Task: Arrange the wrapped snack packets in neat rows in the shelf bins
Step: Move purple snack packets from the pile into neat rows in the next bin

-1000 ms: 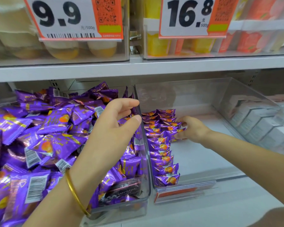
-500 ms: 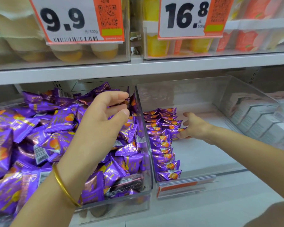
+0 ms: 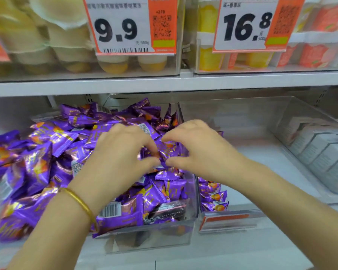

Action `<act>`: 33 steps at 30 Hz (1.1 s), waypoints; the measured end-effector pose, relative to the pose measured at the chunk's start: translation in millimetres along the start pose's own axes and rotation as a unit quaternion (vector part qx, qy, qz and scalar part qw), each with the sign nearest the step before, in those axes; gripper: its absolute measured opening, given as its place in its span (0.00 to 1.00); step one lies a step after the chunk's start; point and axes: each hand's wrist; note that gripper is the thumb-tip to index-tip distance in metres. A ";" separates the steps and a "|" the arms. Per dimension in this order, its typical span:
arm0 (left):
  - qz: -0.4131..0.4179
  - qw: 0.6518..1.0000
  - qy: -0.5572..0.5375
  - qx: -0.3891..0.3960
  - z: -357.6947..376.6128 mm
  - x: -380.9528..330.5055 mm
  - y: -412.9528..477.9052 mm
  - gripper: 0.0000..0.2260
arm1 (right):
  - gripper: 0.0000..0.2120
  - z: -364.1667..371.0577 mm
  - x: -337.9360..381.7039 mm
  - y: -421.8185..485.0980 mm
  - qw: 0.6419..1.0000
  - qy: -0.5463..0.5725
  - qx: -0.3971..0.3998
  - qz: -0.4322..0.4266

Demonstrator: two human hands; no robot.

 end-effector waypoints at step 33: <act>-0.093 0.869 -0.464 -0.145 9.6 -10.2 15.8 0.08 | 0.16 -11.2 -13.1 -22.0 0.731 0.667 -0.058 0.132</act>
Point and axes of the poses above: each hand's wrist, its own y-axis towards the middle knuckle, its own z-axis out of the palm, x = y × z, and after that the axes turned 1 degree about z, right-handed
